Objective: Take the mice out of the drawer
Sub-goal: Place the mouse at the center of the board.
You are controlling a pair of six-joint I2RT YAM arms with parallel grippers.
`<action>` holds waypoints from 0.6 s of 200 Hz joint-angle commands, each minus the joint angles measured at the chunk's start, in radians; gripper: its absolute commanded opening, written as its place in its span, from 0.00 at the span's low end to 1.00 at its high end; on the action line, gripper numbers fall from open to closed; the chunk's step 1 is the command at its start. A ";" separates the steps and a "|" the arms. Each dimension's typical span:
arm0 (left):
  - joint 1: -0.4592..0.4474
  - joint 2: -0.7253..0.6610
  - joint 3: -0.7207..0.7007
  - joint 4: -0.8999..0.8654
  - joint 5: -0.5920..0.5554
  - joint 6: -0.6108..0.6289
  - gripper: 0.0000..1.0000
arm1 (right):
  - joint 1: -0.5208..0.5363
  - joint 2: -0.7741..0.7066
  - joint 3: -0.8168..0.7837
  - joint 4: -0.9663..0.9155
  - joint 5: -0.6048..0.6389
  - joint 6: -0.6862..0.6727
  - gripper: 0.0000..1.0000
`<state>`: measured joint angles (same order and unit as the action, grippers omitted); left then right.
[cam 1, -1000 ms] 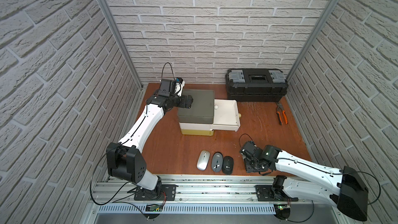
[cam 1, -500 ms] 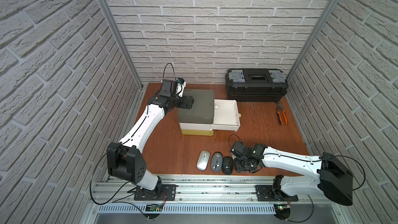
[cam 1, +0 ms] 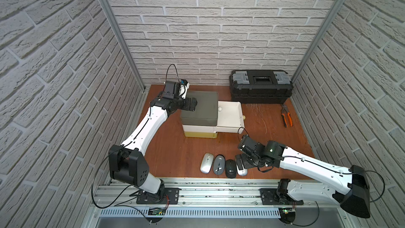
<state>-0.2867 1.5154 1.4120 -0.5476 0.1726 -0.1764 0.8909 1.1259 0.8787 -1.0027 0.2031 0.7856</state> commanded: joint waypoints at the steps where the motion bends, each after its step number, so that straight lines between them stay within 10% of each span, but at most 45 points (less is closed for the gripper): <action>1: -0.004 -0.021 -0.009 0.029 -0.012 0.012 0.98 | -0.106 -0.017 0.041 -0.047 0.231 -0.010 1.00; 52: -0.004 -0.024 -0.018 0.019 -0.029 0.021 0.98 | -0.477 0.018 0.111 0.259 0.334 -0.129 1.00; 120: 0.003 0.008 -0.012 0.008 -0.034 0.038 0.98 | -0.701 0.568 0.384 0.394 0.077 -0.269 1.00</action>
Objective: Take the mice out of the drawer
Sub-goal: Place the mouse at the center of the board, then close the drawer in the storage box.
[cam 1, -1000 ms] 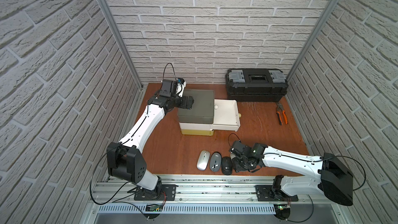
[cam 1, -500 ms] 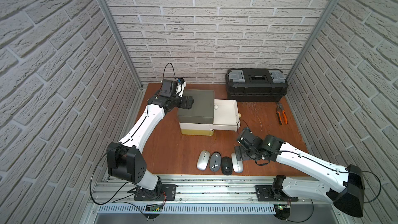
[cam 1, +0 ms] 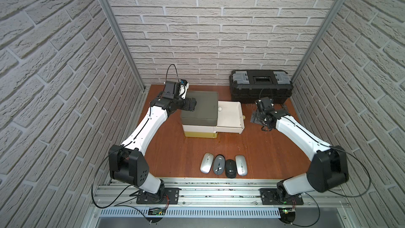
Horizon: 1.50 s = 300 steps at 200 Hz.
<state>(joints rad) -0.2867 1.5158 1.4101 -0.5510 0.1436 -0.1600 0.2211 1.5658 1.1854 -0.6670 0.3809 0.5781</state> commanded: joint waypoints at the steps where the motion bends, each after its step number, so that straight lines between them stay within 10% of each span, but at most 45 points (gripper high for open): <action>1: 0.005 0.007 -0.010 0.011 -0.005 0.022 0.98 | -0.032 0.135 0.083 0.057 -0.103 -0.062 1.00; 83: 0.026 0.099 -0.017 0.068 0.106 0.014 0.98 | 0.021 0.291 0.197 0.138 -0.369 -0.157 1.00; 173: 0.029 0.286 0.104 0.189 0.260 0.081 0.98 | 0.239 0.230 0.153 0.151 -0.382 -0.083 1.00; 300: 0.028 0.355 0.133 0.205 0.256 0.034 0.91 | 0.151 0.154 -0.114 0.469 -0.637 -0.040 0.99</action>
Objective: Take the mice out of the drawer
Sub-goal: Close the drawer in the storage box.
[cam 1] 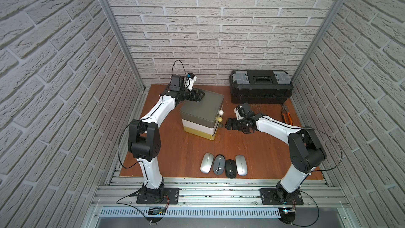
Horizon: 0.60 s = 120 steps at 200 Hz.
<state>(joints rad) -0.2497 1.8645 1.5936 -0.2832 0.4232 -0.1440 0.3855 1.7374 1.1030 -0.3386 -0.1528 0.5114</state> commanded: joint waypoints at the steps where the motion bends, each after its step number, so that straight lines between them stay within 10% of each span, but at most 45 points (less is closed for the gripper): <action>1: -0.009 0.004 -0.052 -0.062 -0.023 0.018 0.90 | -0.014 -0.017 -0.032 0.144 -0.105 0.027 0.99; 43: -0.007 -0.053 -0.127 -0.066 -0.044 0.023 0.87 | -0.019 0.036 -0.056 0.287 -0.238 0.065 0.95; 120: -0.005 -0.091 -0.158 -0.129 -0.094 0.046 0.44 | -0.013 0.102 -0.034 0.279 -0.273 0.081 0.88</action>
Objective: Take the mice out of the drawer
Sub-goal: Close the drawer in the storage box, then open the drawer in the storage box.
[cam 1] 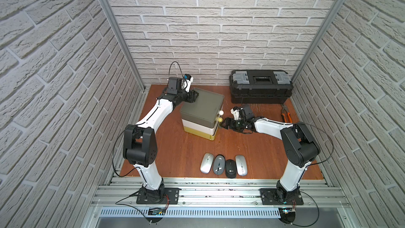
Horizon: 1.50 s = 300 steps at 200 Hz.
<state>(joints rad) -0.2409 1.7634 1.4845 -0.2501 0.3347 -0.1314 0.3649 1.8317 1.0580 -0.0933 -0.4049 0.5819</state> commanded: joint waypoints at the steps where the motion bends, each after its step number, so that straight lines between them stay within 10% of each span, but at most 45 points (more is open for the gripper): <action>1: -0.014 0.010 -0.049 -0.163 -0.006 0.034 0.43 | 0.008 0.009 0.011 0.034 -0.021 0.011 0.88; 107: -0.014 0.007 -0.036 -0.239 -0.016 0.063 0.02 | 0.020 0.068 0.019 0.101 -0.055 0.039 0.85; 218: -0.014 0.029 -0.018 -0.265 -0.040 0.057 0.02 | 0.021 0.137 0.007 0.246 -0.199 0.138 0.53; 300: -0.009 0.025 -0.018 -0.273 -0.049 0.059 0.03 | 0.010 0.240 -0.117 0.662 -0.374 0.505 0.54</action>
<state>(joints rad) -0.2317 1.7481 1.5021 -0.3065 0.2447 -0.0765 0.3511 2.0121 0.9977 0.3344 -0.7410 0.9043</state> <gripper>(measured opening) 0.076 0.538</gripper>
